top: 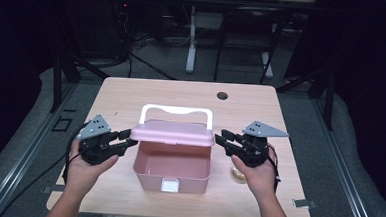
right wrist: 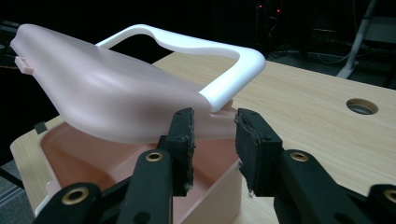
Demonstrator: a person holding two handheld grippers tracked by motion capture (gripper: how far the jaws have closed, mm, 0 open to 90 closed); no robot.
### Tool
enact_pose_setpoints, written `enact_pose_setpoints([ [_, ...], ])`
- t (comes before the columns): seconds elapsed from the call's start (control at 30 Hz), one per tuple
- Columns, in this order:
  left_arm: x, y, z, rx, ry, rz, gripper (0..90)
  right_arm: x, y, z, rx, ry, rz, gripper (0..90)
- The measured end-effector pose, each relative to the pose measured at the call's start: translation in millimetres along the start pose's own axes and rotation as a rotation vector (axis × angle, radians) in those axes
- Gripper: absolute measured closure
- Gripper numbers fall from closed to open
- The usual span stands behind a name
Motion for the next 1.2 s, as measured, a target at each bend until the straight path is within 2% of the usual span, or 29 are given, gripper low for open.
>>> enact_pose_setpoints([
  [0.17, 4.7, 1.7, 2.0, 0.015, 0.01, -0.001, 67.1, 1.0, -3.7, -0.4, -0.013, 0.004, 0.01, 66.6],
  [0.23, 6.8, 1.7, 2.9, 0.02, 0.007, -0.002, 68.9, 1.8, -4.6, -2.3, -0.035, 0.013, 0.009, 66.7],
  [0.3, 8.5, 1.9, 3.8, 0.026, 0.004, -0.005, 70.4, 1.8, -4.7, -3.2, -0.032, 0.018, 0.019, 67.1],
  [0.4, 11.9, 2.7, 5.6, 0.027, -0.001, -0.011, 71.0, -0.2, -6.0, -2.3, -0.046, -0.005, 0.036, 68.0],
  [0.67, 22.1, 6.2, 9.8, 0.053, 0.005, -0.006, 73.2, -13.3, -9.9, 8.0, -0.02, -0.028, 0.037, 69.5],
  [0.87, 27.4, 8.6, 13.9, 0.053, -0.01, -0.013, 76.5, -27.9, -3.0, 11.5, 0.006, -0.02, 0.06, 68.4],
  [1.2, 35.5, 11.1, 18.5, 0.063, -0.019, -0.022, 78.9, -36.5, 4.9, 23.5, 0.038, -0.036, 0.08, 66.9],
])
Point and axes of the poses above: each handheld gripper's, and its own axes: y roughly forward along the jaws, x roughly out of its top, z roughly to its left, the point moved 5 cm from there along y, roughly forward along the jaws, and after that the axes turned 3 degrees about -y, right-handed, at the moved point
